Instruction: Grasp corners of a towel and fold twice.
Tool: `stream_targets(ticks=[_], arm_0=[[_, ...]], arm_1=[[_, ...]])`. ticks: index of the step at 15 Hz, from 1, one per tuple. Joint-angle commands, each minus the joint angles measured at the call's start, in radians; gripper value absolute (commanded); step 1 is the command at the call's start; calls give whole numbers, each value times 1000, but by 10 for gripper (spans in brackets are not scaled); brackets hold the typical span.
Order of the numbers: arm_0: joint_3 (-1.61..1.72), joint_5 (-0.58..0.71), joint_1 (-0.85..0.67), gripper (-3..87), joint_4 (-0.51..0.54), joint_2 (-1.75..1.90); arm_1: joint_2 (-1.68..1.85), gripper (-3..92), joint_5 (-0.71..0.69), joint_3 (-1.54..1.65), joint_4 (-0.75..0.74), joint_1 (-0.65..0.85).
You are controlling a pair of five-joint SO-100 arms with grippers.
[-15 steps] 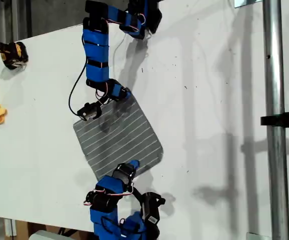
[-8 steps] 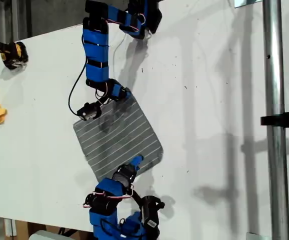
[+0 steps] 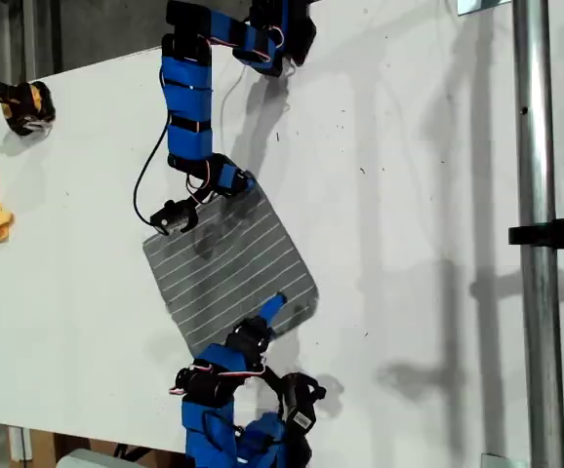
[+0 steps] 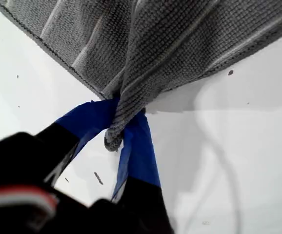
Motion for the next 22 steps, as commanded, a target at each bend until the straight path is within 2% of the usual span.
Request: stream_targets(ticks=[1, 3, 11, 18, 22], arm_0=[[64, -41, 5, 330, -107, -6], [144, -67, 11, 330, -207, -40], [137, -230, 103, 319, -390, -314], [129, -265, 61, 294, -390, -387], [106, -279, 52, 226, -382, -428]], arm_1=[[80, -2, 11, -81, 0, 0], [81, -2, 12, -81, 0, -3], [89, -2, 14, -78, 11, -25], [98, -2, 28, -72, 15, -46], [112, -2, 37, -61, 15, -61]])
